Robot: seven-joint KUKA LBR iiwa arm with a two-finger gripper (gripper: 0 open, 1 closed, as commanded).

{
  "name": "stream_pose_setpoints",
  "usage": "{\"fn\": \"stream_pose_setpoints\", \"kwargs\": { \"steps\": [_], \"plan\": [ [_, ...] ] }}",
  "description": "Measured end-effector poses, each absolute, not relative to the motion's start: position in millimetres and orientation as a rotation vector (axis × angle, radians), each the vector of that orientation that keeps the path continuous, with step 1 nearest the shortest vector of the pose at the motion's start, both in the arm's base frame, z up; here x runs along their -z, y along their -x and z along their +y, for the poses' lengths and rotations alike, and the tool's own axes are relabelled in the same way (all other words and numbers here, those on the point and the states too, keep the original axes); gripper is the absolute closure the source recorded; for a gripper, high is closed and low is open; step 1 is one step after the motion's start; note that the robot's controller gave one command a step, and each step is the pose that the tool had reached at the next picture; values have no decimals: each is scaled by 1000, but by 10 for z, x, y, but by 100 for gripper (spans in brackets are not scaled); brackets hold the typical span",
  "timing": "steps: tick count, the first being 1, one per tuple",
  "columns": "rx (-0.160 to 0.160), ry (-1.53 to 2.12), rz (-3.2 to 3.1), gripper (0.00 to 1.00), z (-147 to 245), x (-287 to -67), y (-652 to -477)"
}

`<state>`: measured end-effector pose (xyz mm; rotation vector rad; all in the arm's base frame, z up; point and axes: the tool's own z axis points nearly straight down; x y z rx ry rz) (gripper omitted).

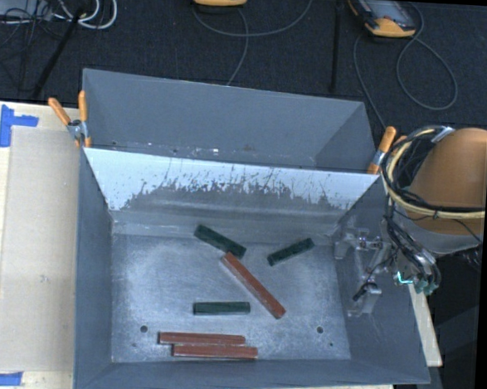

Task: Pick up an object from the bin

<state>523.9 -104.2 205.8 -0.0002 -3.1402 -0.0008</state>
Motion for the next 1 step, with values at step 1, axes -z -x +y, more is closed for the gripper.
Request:
{"fn": "stream_pose_setpoints", "kwargs": {
  "steps": [1],
  "plan": [
    [1,17,-3138,0,-729,-951,-5002]
  ]
}}
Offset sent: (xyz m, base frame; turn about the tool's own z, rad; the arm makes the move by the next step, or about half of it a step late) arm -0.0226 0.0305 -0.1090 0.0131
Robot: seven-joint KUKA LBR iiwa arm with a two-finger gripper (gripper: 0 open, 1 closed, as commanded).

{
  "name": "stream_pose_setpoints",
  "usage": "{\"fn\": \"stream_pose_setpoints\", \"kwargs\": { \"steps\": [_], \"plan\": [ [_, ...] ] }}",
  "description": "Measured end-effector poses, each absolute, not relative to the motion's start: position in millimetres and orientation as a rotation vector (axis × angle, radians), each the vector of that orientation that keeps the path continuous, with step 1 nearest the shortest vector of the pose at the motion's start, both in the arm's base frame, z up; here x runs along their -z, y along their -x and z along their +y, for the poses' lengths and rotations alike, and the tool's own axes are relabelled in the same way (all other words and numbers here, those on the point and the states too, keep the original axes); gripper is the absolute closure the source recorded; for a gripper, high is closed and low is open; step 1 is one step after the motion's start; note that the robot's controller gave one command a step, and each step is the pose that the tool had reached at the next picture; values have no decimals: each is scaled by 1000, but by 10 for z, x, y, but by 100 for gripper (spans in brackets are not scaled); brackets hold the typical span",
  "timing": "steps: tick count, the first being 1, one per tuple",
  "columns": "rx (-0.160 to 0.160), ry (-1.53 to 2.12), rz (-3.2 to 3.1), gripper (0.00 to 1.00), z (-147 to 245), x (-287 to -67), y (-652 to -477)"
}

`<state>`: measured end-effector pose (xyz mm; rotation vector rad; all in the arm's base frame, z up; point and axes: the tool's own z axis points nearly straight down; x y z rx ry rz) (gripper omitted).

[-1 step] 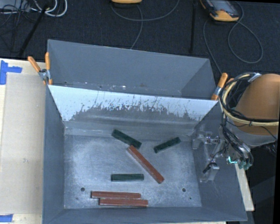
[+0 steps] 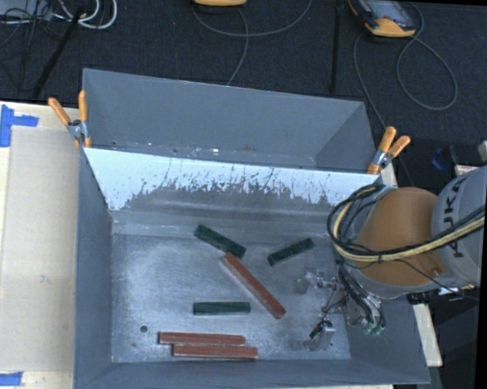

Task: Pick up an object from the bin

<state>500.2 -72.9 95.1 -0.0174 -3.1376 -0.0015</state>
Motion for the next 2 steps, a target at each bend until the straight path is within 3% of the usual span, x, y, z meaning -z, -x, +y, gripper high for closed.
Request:
{"fn": "stream_pose_setpoints", "kwargs": {
  "steps": [1,2],
  "plan": [
    [7,-23,-3146,0,423,-1400,-5320],
    [-3,116,-3132,0,-278,-663,-4891]
  ]
}}
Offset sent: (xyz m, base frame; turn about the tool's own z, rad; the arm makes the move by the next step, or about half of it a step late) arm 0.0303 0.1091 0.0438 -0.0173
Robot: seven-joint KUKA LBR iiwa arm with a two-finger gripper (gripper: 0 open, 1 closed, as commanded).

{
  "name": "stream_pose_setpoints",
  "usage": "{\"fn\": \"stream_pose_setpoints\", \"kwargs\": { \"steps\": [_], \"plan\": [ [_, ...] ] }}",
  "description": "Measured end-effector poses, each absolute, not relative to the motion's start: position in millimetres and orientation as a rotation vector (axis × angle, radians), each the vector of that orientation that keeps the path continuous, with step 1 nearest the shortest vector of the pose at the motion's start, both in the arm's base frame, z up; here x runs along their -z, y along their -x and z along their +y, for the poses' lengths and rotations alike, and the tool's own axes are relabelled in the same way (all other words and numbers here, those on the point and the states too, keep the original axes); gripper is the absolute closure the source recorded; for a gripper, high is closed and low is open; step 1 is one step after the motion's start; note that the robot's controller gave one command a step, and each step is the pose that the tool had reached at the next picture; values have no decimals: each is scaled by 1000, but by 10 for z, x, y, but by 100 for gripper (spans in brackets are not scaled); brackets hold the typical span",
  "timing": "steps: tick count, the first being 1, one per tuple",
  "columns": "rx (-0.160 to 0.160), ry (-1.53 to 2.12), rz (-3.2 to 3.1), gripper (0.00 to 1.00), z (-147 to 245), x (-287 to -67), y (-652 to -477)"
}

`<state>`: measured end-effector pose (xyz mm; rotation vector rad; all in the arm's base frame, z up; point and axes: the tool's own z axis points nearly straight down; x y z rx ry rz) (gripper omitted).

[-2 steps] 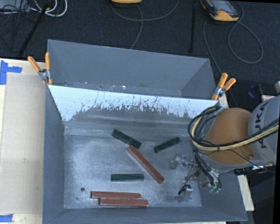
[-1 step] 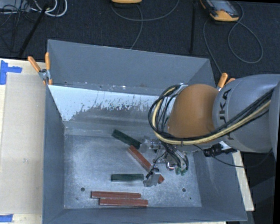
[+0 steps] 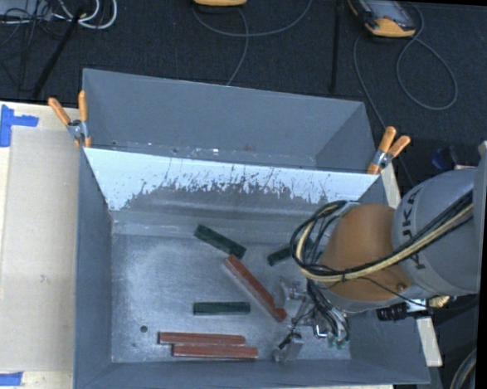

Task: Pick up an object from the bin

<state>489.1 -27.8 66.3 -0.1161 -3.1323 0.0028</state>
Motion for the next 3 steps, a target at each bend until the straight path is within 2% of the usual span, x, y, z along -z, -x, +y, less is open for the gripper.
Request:
{"fn": "stream_pose_setpoints", "kwargs": {
  "steps": [1,2,3],
  "plan": [
    [7,43,-3143,0,537,-841,-5162],
    [0,47,-3140,100,495,-833,-5153],
    [2,21,-3150,100,522,-2237,-5192]
  ]
}}
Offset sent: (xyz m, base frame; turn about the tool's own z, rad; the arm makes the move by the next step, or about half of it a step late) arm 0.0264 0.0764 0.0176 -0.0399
